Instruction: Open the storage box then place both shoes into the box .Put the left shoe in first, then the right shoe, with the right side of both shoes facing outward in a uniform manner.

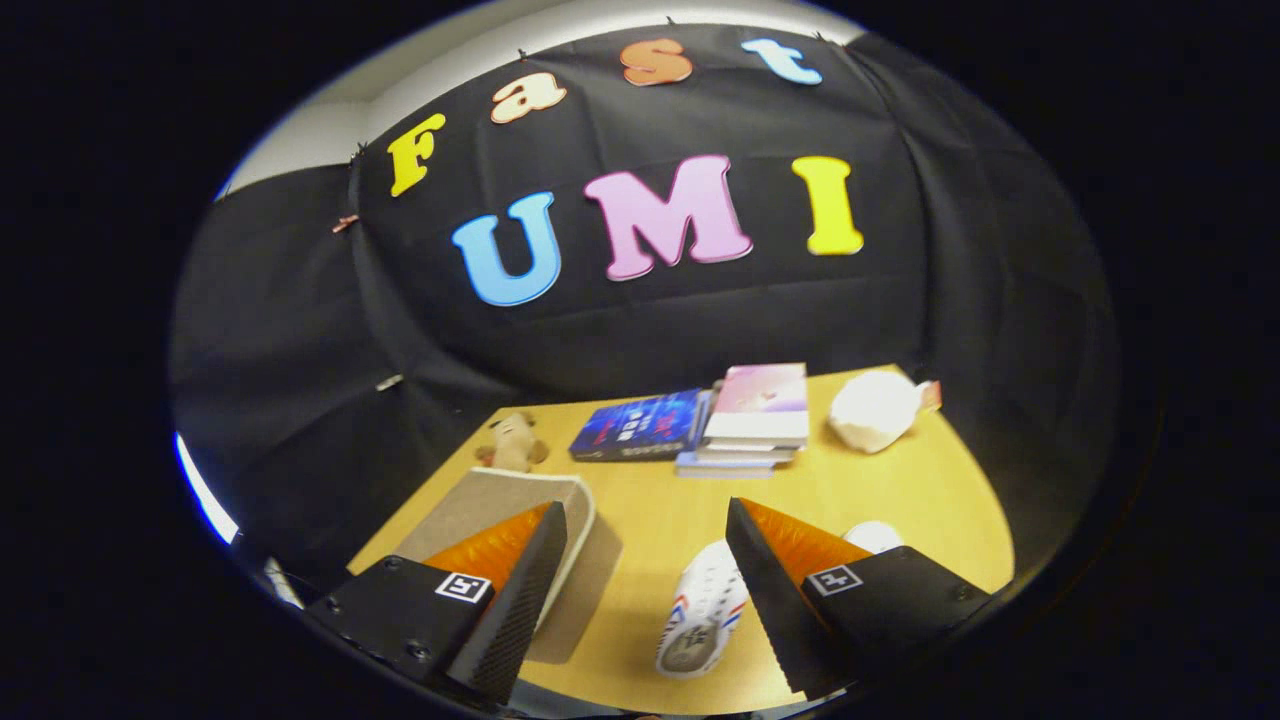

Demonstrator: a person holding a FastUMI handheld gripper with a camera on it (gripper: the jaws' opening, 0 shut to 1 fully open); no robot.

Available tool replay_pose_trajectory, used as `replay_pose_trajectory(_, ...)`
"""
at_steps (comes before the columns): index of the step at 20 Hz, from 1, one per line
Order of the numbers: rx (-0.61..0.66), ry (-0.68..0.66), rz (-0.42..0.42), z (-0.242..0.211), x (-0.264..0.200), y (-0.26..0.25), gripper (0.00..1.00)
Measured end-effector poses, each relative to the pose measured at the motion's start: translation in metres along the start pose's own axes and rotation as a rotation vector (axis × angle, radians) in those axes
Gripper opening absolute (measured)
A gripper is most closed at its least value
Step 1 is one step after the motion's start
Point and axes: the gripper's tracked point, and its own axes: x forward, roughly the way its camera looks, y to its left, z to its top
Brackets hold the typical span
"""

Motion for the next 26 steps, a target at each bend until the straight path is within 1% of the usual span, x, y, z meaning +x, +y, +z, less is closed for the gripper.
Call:
replay_pose_trajectory(3,0.07,0.125,0.173,-0.031,0.008,0.019,0.98)
replay_pose_trajectory(6,0.092,0.233,0.323,-0.062,0.013,0.038,0.98)
replay_pose_trajectory(8,0.11,0.31,0.409,-0.087,0.014,0.05,0.98)
replay_pose_trajectory(11,0.174,0.422,0.523,-0.121,0.02,0.069,0.98)
replay_pose_trajectory(13,0.246,0.481,0.546,-0.144,0.03,0.072,0.98)
replay_pose_trajectory(16,0.412,0.545,0.599,-0.157,0.037,0.083,0.98)
replay_pose_trajectory(20,0.562,0.614,0.682,-0.164,0.042,0.099,0.98)
replay_pose_trajectory(23,0.661,0.65,0.702,-0.166,0.051,0.103,0.96)
replay_pose_trajectory(25,0.697,0.66,0.723,-0.161,0.051,0.105,0.96)
replay_pose_trajectory(26,0.719,0.663,0.732,-0.158,0.05,0.104,0.88)
